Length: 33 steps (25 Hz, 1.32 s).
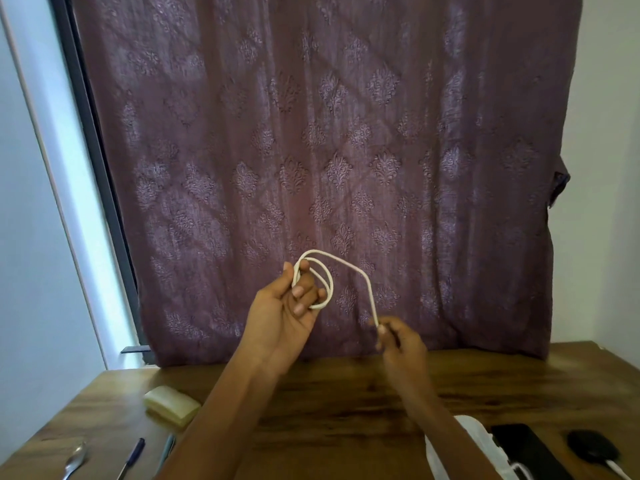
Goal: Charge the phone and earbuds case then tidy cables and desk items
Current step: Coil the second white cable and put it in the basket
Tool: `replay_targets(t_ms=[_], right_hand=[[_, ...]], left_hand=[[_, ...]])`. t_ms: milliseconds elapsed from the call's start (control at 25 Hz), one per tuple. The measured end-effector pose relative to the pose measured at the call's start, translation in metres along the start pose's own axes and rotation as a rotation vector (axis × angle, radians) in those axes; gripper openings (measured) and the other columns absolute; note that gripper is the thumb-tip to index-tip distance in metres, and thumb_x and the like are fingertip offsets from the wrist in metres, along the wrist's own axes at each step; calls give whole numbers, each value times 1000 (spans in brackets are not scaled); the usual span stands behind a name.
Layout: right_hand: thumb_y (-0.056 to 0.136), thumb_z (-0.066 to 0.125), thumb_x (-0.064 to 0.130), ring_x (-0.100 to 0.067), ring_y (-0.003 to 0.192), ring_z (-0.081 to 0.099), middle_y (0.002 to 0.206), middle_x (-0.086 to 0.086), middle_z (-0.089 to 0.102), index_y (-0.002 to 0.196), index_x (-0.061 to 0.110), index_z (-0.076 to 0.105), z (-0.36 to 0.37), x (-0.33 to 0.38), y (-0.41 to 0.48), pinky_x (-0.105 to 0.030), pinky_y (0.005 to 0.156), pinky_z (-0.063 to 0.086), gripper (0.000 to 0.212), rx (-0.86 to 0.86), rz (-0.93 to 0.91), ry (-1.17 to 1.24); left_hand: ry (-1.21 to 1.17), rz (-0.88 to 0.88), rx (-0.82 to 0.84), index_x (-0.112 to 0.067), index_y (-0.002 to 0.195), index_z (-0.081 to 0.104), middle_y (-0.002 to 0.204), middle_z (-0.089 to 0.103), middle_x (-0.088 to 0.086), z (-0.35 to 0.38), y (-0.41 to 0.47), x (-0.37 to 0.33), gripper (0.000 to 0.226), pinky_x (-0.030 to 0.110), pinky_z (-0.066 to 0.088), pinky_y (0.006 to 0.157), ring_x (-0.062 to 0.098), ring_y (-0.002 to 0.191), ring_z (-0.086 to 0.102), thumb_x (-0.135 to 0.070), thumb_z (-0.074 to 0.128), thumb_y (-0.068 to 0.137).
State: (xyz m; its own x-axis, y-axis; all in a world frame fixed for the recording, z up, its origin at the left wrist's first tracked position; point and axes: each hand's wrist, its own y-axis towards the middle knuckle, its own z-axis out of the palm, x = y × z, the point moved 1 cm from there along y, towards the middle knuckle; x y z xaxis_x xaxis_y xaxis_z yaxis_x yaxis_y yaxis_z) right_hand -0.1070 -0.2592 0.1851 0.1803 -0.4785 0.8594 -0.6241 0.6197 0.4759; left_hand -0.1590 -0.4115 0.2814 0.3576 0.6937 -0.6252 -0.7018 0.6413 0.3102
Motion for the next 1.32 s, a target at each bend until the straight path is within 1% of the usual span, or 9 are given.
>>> replay_targets(t_ms=[120, 280, 360, 520, 680, 840, 1000, 1160, 1320], right_hand=[[98, 37, 19, -6, 47, 42, 55, 6, 47, 93, 30, 59, 10, -2, -13, -22, 46, 32, 25, 170, -39, -285], [96, 37, 22, -15, 75, 59, 76, 6, 60, 110, 31, 56, 9, 8, -30, -26, 62, 38, 25, 294, -127, -567], [92, 41, 27, -17, 77, 62, 81, 2, 67, 105, 30, 59, 7, 14, -41, -29, 64, 42, 23, 214, -277, -551], [84, 44, 43, -4, 53, 54, 60, 10, 62, 79, 27, 63, 0, 19, -45, -24, 48, 44, 25, 178, -534, -540], [84, 49, 39, -3, 53, 52, 60, 11, 55, 81, 29, 68, -14, 38, -39, -20, 44, 44, 22, 121, -740, -590], [85, 51, 39, -2, 55, 40, 60, 8, 48, 87, 30, 72, -31, 64, -24, -23, 42, 39, 23, 23, -873, -516], [85, 52, 41, -1, 59, 34, 62, 5, 46, 86, 30, 73, -34, 81, -4, -28, 42, 40, 23, 51, -884, -415], [81, 54, 43, -2, 58, 44, 66, 7, 51, 89, 29, 72, -25, 84, 9, -21, 51, 40, 24, 145, -730, -221], [79, 56, 45, -5, 58, 48, 68, 8, 54, 89, 27, 74, -23, 80, 22, -23, 50, 40, 27, 109, -648, -170]], left_hand=[[20, 72, -46, -4, 90, 55, 53, 44, -3, -1, 6, 0, 33, 27, 43, 79, 7, 43, 40, -19, 27, 99], [157, 183, -134, -3, 99, 55, 69, 52, -1, -10, 13, -4, 25, 23, 50, 78, 9, 64, 52, -14, 32, 98], [234, 220, -185, -5, 98, 54, 76, 54, 0, -16, 14, -4, 22, 22, 51, 80, 8, 66, 58, -11, 33, 98], [456, 274, -222, -9, 99, 51, 85, 62, 3, -30, 12, 4, 19, 16, 54, 74, 6, 71, 68, -9, 32, 98], [739, 283, -156, -14, 97, 48, 89, 65, 5, -43, 10, 16, 15, 20, 51, 78, 8, 73, 69, -11, 34, 97], [868, 175, -69, -2, 105, 46, 90, 65, 6, -46, 2, 27, 17, 22, 50, 75, 7, 70, 67, -9, 33, 97], [796, 23, -20, -1, 109, 54, 86, 68, 7, -38, -5, 38, 22, 25, 52, 74, 12, 71, 67, -8, 38, 96], [643, -38, 71, -1, 99, 59, 82, 67, 11, -20, -10, 40, 17, 27, 54, 75, 18, 71, 65, -2, 44, 91], [505, -105, 76, 1, 91, 58, 66, 63, 7, -13, -15, 34, 18, 21, 49, 62, 13, 56, 55, -3, 43, 82]])
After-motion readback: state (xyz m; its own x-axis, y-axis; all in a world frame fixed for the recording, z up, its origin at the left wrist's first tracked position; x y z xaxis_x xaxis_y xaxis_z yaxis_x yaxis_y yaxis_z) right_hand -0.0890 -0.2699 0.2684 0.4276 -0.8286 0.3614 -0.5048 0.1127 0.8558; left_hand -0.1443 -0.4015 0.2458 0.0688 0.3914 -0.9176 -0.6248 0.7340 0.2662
